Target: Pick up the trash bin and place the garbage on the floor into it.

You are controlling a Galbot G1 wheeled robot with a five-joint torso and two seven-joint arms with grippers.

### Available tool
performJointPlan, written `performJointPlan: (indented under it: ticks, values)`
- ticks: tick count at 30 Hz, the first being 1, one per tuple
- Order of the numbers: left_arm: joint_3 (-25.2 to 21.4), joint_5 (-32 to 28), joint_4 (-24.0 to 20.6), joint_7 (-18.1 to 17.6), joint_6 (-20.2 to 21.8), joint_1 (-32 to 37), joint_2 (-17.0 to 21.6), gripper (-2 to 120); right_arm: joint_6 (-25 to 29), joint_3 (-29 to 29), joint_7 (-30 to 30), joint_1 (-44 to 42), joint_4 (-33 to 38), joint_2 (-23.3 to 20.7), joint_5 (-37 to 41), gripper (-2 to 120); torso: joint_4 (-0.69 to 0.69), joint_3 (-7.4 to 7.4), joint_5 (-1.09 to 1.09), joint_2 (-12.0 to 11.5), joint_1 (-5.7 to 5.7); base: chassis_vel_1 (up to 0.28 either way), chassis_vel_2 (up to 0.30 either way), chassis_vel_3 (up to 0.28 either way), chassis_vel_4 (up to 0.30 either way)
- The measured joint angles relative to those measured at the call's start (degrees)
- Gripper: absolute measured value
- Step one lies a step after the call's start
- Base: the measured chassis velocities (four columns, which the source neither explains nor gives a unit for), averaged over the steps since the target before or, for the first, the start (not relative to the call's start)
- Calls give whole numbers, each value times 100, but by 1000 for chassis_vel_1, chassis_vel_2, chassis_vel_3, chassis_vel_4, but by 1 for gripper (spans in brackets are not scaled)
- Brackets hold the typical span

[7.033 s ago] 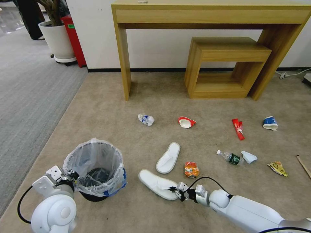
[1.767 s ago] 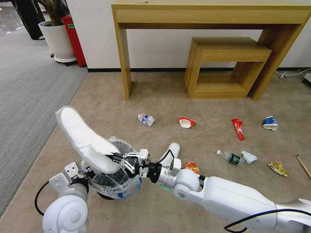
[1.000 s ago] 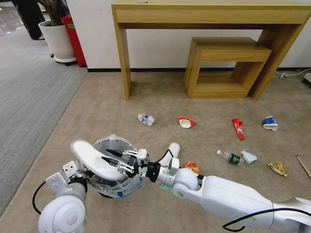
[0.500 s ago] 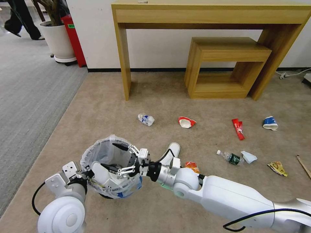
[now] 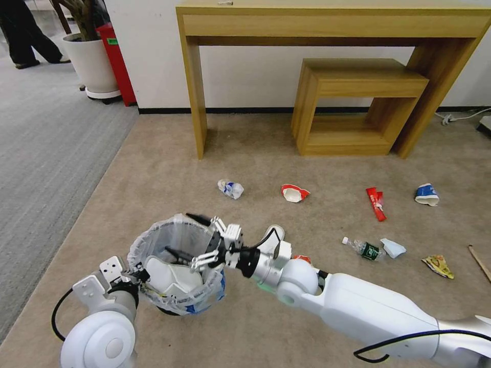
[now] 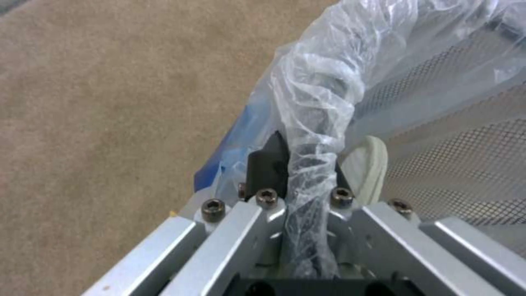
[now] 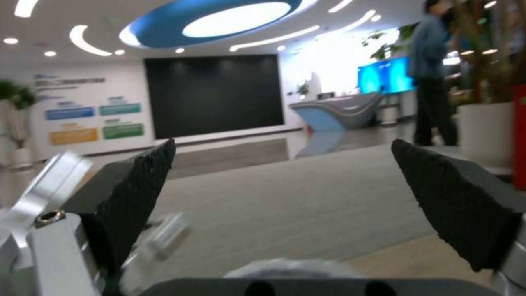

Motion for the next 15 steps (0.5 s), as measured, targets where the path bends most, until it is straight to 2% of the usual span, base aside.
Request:
performJointPlan:
  ticks: [1,3,5,15]
  values:
    - [-53,-23,18,0,-5,-4,57,1,-80,286,160,0,68,-111,62,100,0,0,0,0,0,0,0,0,0]
    - [-66,-32,25,1,-6,-5,76,1,-108,382,209,0,81,-149,85,100,0,0,0,0,0,0,0,0,0]
    - [-114,-60,55,1,-13,-12,129,1,-213,743,393,-11,133,-289,175,100,0,0,-1,0,0,0,0,0,0]
    - [-186,-132,89,-2,-24,-48,233,1,-427,1817,809,-291,114,-758,380,100,0,0,0,0,0,0,0,0,0]
